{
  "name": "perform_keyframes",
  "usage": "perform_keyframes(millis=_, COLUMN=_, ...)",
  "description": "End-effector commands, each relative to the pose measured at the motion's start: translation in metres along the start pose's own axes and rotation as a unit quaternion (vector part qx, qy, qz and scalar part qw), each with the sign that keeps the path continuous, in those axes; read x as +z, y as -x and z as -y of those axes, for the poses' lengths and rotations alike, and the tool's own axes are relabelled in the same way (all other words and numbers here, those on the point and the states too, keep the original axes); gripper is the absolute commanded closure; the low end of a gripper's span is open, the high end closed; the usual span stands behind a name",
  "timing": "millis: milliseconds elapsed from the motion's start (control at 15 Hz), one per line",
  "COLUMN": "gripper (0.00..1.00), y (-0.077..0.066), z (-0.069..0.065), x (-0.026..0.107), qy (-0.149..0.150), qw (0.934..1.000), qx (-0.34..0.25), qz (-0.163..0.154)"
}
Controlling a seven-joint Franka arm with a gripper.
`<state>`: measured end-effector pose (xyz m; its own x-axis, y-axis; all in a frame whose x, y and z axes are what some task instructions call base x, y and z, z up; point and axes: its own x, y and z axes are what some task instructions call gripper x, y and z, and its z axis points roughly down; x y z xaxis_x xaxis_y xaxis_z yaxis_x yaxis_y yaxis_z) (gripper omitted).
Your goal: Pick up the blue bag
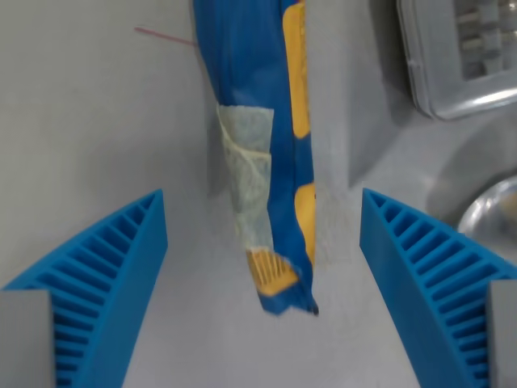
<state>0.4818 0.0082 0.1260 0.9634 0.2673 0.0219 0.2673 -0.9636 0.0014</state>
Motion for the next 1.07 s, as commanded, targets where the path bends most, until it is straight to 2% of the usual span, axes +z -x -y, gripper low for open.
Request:
perform_keyframes(millis=67, gripper=1.0, y=0.001, z=-0.0007, x=0.0095, qy=0.021, qw=0.9991, qx=-0.007, qz=-0.036)
perform_keyframes(millis=1067, gripper=1.0, y=0.001, z=-0.0007, x=0.0095, qy=0.021, qw=0.9991, qx=-0.007, qz=-0.036)
